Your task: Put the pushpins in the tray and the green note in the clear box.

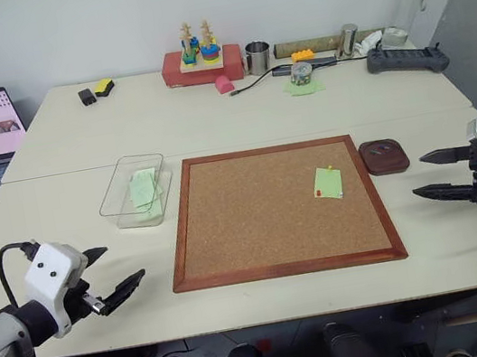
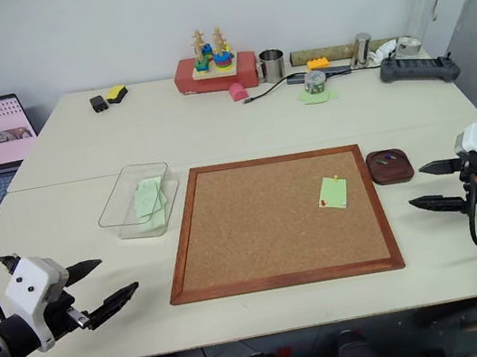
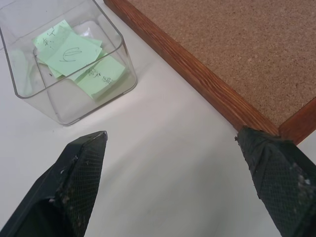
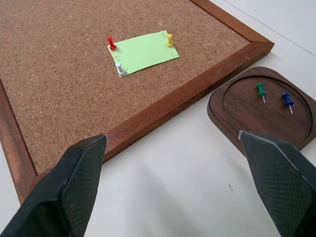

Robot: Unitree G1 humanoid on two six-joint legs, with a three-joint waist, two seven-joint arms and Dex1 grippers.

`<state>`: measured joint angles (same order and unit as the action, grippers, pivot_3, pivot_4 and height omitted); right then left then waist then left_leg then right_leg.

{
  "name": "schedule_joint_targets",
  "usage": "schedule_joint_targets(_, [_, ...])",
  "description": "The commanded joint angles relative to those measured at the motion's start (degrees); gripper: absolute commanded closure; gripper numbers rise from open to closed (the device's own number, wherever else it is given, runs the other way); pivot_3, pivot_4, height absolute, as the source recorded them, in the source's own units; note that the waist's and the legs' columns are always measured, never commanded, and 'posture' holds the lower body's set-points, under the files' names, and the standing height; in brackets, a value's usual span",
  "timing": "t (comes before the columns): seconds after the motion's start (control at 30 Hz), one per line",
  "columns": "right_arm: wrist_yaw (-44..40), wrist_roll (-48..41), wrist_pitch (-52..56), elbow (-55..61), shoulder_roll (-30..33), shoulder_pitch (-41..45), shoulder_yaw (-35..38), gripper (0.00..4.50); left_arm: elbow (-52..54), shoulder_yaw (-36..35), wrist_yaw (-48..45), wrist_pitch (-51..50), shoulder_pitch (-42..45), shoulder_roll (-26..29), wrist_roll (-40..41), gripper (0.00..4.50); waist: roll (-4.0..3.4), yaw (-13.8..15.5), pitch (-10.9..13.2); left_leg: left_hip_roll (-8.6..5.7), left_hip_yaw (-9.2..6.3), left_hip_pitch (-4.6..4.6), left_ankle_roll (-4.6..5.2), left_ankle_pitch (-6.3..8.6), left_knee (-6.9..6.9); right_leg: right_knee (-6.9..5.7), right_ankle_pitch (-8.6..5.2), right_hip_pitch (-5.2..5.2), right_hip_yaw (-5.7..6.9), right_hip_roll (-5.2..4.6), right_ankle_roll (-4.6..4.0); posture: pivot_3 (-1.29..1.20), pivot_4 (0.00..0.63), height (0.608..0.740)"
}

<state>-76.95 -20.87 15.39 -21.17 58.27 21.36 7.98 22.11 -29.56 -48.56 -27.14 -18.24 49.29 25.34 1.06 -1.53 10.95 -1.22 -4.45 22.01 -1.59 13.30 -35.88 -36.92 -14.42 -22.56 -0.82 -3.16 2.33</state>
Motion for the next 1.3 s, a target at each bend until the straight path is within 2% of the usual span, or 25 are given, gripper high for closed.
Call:
schedule_joint_targets(0.03, [0.47,-0.68,-0.48,1.98,0.82,0.12,2.57,0.0,0.08,-1.1,-0.72,0.21,1.87,0.18,1.26,0.04,0.0,0.0,0.0,0.0,0.0,0.0,0.0,0.0,-0.01,-0.01,0.0,0.0,0.0,0.0,0.0,0.0,0.15,0.74])
schedule_joint_targets(0.27, [1.08,-1.19,-0.25,3.02,0.48,-0.36,3.05,0.0,1.32,-1.49,-3.31,0.2,2.08,-0.55,4.05,0.04,0.0,-0.03,0.0,0.0,0.01,-0.01,0.0,0.0,-0.02,-0.01,0.01,0.0,-0.01,0.0,0.0,0.0,0.15,0.74])
schedule_joint_targets(0.67, [2.48,-3.03,2.02,8.13,-0.42,-3.52,5.15,0.0,6.15,3.35,-2.51,-4.6,7.34,-0.49,8.39,0.04,0.0,0.02,0.0,-0.02,0.02,0.0,0.0,0.0,-0.08,-0.04,0.05,0.03,-0.03,0.0,0.07,0.0,0.15,0.74])
schedule_joint_targets(0.87, [4.72,-5.54,5.26,14.53,-2.16,-5.65,6.19,0.0,7.49,12.86,1.93,-5.7,17.22,-1.19,5.29,1.03,0.0,0.07,-0.01,-0.02,-0.03,-0.03,0.0,0.0,-0.12,-0.07,0.19,0.1,0.0,0.04,0.32,0.0,0.15,0.74])
schedule_joint_targets(1.2, [13.61,-8.15,9.46,24.01,-10.8,-7.02,5.13,0.0,-0.55,33.23,5.01,-3.56,32.71,-11.92,-2.28,2.93,0.0,0.15,-0.01,-0.08,-0.05,-0.05,0.0,-0.01,-0.18,-0.04,0.33,0.19,-0.05,0.08,0.55,0.0,0.15,0.74])
schedule_joint_targets(1.23, [14.44,-8.05,9.61,24.09,-11.93,-6.41,4.39,0.0,-3.06,35.77,4.94,-1.81,34.23,-13.67,-4.26,3.01,0.0,0.09,-0.01,-0.08,-0.06,-0.05,-0.01,-0.01,-0.19,-0.05,0.34,0.19,-0.05,0.09,0.56,0.0,0.15,0.74])
schedule_joint_targets(1.3, [15.58,-7.15,9.12,23.36,-13.89,-4.83,2.55,0.0,-8.02,39.45,4.98,1.1,36.92,-17.3,-6.76,3.45,-0.01,0.14,-0.02,-0.09,-0.06,-0.07,-0.01,-0.01,-0.19,-0.06,0.33,0.21,-0.05,0.09,0.56,0.0,0.15,0.74])
